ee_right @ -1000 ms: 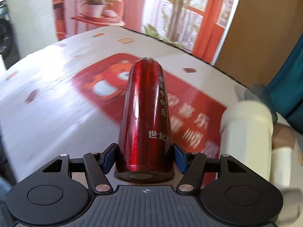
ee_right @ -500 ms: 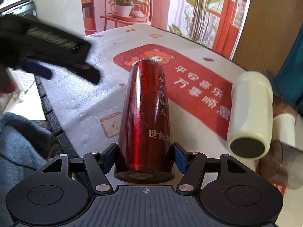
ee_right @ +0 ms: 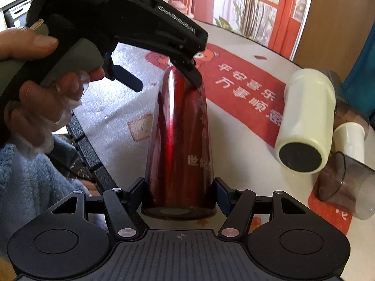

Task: Flip cup upright
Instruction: 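Lift and rotate the red thermos upright with the right gripper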

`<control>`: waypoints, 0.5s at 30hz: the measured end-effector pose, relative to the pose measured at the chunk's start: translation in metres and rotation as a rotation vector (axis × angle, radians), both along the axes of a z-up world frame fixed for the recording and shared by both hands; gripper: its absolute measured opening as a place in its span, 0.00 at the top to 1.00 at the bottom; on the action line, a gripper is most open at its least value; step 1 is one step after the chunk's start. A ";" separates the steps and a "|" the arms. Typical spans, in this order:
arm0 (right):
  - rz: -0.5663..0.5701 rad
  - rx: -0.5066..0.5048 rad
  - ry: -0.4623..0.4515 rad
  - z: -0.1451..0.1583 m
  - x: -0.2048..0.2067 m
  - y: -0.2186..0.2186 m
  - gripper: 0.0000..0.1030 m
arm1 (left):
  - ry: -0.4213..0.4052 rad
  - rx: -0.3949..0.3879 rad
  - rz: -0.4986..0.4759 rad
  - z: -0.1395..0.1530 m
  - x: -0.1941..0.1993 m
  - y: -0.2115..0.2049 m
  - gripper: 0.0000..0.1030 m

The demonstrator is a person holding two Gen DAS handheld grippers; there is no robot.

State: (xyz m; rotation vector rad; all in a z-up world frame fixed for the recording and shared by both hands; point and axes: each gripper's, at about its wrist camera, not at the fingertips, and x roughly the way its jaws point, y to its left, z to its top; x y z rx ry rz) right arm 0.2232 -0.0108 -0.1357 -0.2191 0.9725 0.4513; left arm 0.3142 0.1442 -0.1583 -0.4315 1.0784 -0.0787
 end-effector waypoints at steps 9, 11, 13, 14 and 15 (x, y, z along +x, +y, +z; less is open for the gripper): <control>0.014 -0.038 0.021 -0.002 0.018 0.008 0.42 | 0.011 -0.113 -0.068 -0.021 0.015 0.002 0.10; 0.020 -0.037 0.033 -0.004 0.026 0.009 0.42 | 0.000 -0.102 -0.084 -0.020 0.015 -0.001 0.10; 0.020 -0.033 0.047 -0.007 0.033 0.011 0.42 | 0.000 -0.092 -0.100 -0.019 0.015 -0.005 0.10; 0.015 -0.029 0.057 -0.008 0.037 0.012 0.43 | 0.002 -0.087 -0.106 -0.019 0.016 -0.007 0.11; 0.008 -0.022 0.066 -0.010 0.040 0.012 0.43 | 0.002 -0.090 -0.110 -0.018 0.017 -0.010 0.17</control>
